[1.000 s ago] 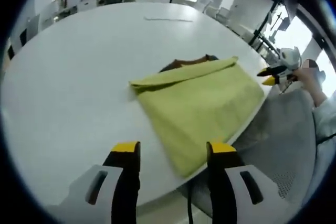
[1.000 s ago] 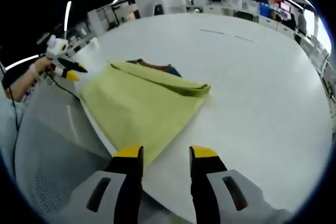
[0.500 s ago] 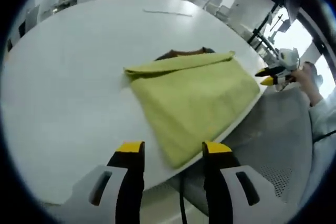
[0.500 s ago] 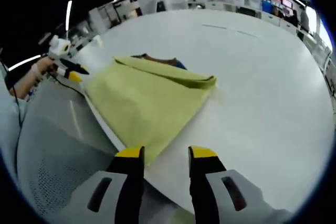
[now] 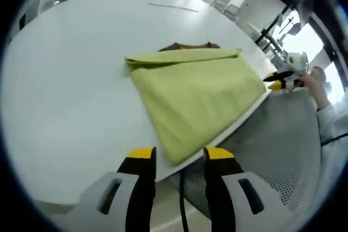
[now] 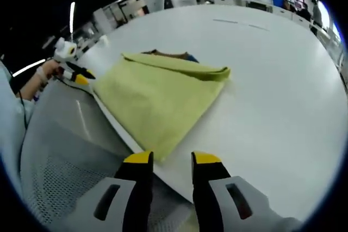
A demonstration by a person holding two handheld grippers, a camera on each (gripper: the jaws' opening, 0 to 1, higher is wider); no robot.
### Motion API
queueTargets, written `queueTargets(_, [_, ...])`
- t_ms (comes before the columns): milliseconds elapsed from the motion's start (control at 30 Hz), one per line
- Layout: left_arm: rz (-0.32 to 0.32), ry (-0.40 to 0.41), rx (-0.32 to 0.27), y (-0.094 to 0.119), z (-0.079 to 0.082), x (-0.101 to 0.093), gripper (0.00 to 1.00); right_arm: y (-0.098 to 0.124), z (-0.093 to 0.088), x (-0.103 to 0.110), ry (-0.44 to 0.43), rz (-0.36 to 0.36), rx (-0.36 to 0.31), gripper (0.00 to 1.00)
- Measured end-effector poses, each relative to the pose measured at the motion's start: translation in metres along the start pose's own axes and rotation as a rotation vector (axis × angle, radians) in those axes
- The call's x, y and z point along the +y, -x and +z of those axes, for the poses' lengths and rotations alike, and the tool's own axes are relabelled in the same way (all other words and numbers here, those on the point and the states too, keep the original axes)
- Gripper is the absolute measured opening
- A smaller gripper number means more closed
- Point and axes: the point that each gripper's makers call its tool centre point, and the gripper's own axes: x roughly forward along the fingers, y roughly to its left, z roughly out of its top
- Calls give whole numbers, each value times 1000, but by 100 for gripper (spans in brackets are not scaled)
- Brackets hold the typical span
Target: Fold the garment on the visible template until the final outline fits inside the template.
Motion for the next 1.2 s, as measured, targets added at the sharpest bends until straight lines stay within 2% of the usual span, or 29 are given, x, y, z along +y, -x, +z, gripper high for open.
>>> queueTargets(200, [-4, 17, 10, -1, -7, -1, 29, -4, -10, 9, -23, 52, 31, 19])
queueTargets(400, [-13, 29, 16, -1, -11, -2, 26, -8, -15, 12, -32, 67, 45, 19])
queueTargets(833, [-24, 39, 43, -4, -17, -1, 20, -15, -11, 13, -31, 86, 53, 16])
queueTargets(1200, [-37, 37, 54, -6, -17, -3, 17, -13, -8, 22, -18, 102, 53, 11])
